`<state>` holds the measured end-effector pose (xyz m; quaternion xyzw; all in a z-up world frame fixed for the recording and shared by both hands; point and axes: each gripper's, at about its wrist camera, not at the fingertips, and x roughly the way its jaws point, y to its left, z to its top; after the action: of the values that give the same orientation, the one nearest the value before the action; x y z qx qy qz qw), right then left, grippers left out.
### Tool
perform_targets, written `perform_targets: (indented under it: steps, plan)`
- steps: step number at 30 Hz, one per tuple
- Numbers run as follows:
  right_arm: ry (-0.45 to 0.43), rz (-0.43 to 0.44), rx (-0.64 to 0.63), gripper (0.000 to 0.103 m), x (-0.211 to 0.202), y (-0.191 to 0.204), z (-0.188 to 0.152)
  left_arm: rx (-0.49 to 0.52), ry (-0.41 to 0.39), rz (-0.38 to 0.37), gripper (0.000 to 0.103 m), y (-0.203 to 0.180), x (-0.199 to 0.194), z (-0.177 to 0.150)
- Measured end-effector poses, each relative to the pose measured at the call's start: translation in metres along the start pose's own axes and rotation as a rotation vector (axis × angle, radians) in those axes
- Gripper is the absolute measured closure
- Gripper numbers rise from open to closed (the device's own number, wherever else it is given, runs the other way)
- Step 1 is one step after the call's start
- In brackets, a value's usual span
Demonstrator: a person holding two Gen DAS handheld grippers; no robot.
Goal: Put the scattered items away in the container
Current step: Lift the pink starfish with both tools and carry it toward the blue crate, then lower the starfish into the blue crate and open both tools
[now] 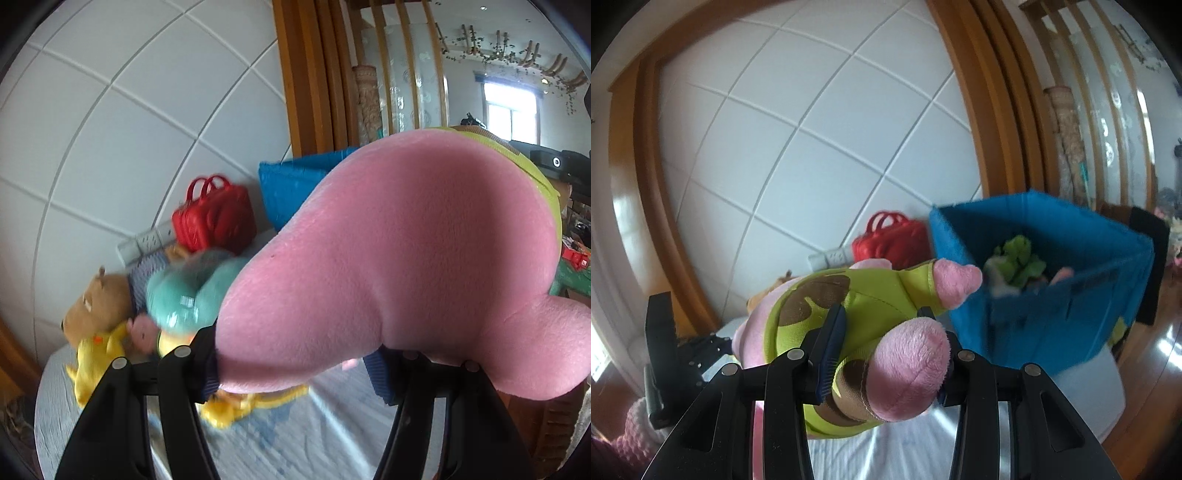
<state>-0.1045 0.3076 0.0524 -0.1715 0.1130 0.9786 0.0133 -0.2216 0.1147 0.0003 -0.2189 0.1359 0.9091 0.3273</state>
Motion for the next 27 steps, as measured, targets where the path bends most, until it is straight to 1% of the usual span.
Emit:
perform_targets:
  steps: [3,6,10,12,16,20,24,27]
  plan:
    - [-0.042,0.0,-0.016,0.064,0.001,-0.023,0.026,-0.005,-0.037,0.005,0.041,-0.016,0.021,0.033]
    - [-0.074,-0.001,-0.043,0.064,0.007,-0.055,0.055,-0.019,-0.069,0.013,0.041,-0.035,0.048,0.066]
    - [-0.107,0.013,-0.087,0.064,0.021,-0.113,0.098,-0.035,-0.101,0.037,0.041,-0.07,0.094,0.113]
    - [-0.115,0.025,-0.096,0.064,0.031,-0.148,0.12,-0.039,-0.101,0.051,0.041,-0.09,0.123,0.139]
    - [-0.094,0.044,-0.085,0.064,0.059,-0.223,0.157,-0.039,-0.067,0.068,0.041,-0.124,0.179,0.18]
    - [-0.061,0.064,-0.064,0.064,0.096,-0.29,0.184,-0.031,-0.006,0.082,0.041,-0.145,0.236,0.212]
    - [-0.018,0.108,-0.041,0.064,0.139,-0.334,0.203,-0.012,0.042,0.125,0.041,-0.15,0.281,0.242]
    - [0.023,0.137,-0.02,0.064,0.179,-0.355,0.217,-0.008,0.089,0.151,0.041,-0.146,0.315,0.26]
